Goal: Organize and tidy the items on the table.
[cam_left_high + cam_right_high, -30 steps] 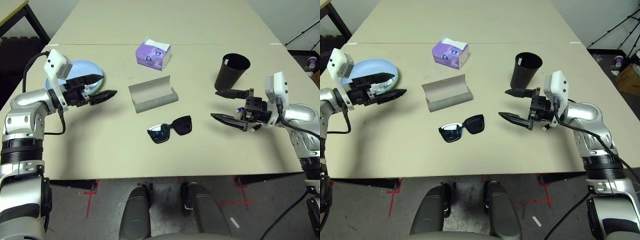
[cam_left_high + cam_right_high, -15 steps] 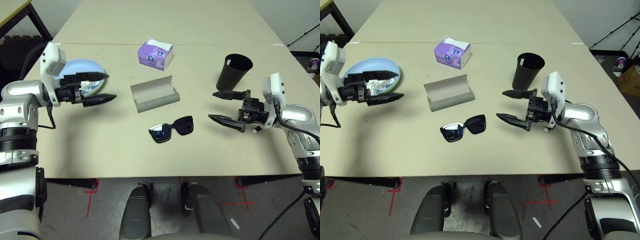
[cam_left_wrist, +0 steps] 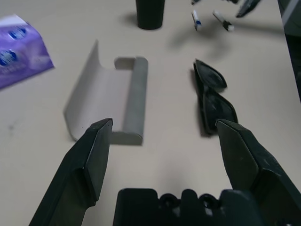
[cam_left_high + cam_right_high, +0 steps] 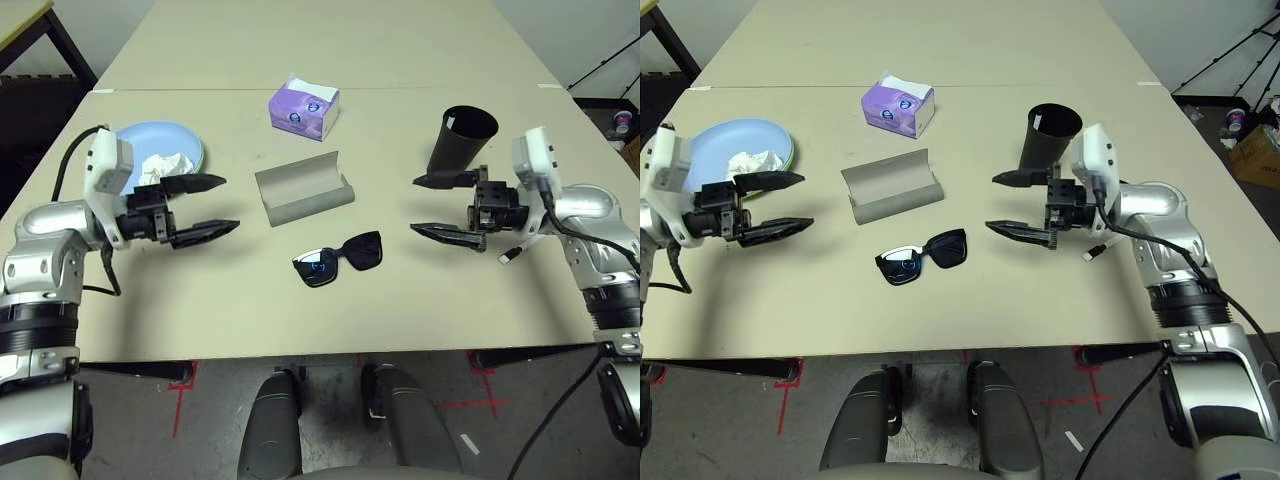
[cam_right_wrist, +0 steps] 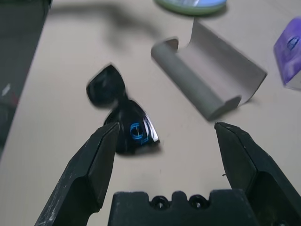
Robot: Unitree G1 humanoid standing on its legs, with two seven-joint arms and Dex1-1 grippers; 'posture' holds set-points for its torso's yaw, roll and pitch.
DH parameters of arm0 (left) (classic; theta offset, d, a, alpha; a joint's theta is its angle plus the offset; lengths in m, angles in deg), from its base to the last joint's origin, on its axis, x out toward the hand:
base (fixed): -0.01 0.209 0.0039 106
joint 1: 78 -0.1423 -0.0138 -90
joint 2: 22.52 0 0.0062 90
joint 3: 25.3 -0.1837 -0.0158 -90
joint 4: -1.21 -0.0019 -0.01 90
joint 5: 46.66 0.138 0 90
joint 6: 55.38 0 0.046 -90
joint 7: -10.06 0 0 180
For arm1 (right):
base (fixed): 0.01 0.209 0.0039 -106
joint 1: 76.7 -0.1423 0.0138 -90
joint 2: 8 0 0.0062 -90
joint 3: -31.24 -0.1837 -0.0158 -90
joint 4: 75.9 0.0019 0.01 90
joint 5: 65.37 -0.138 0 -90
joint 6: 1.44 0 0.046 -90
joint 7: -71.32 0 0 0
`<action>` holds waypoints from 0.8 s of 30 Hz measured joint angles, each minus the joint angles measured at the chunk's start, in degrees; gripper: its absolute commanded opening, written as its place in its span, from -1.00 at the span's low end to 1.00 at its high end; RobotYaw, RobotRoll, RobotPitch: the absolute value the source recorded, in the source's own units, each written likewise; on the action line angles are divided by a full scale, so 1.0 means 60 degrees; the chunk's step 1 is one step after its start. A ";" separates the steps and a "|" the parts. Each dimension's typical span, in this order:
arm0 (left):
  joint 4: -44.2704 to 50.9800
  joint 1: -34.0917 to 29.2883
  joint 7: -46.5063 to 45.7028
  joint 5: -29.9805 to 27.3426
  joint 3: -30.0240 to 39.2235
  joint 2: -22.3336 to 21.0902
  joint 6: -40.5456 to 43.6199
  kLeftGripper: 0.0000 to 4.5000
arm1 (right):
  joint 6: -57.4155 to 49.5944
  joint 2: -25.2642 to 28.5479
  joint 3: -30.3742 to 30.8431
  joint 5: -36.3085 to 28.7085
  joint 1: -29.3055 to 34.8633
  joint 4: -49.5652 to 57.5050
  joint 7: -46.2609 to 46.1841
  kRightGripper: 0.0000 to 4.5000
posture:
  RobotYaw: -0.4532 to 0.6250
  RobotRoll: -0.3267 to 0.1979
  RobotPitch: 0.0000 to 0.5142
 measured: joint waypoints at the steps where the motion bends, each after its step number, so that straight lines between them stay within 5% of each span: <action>1: 0.0000 -0.0047 0.0038 0.0060 -0.0070 -0.0022 -0.0091 0.99 | -0.0130 0.0034 0.0115 0.0133 -0.0069 0.0028 -0.0046 1.00 | -0.19 0.25 -0.29; 16: -0.0238 -0.0233 0.0136 0.0349 -0.0476 -0.0040 -0.0799 0.99 | -0.4264 -0.0323 0.1415 0.1097 -0.0647 0.3540 -0.1906 1.00 | -0.19 0.25 -0.29; 24: -0.0263 -0.0220 0.0023 0.0457 -0.0617 -0.0024 -0.0802 0.99 | -0.5049 -0.0692 0.2357 0.1736 -0.1103 0.4227 -0.2660 1.00 | -0.18 0.25 -0.28</action>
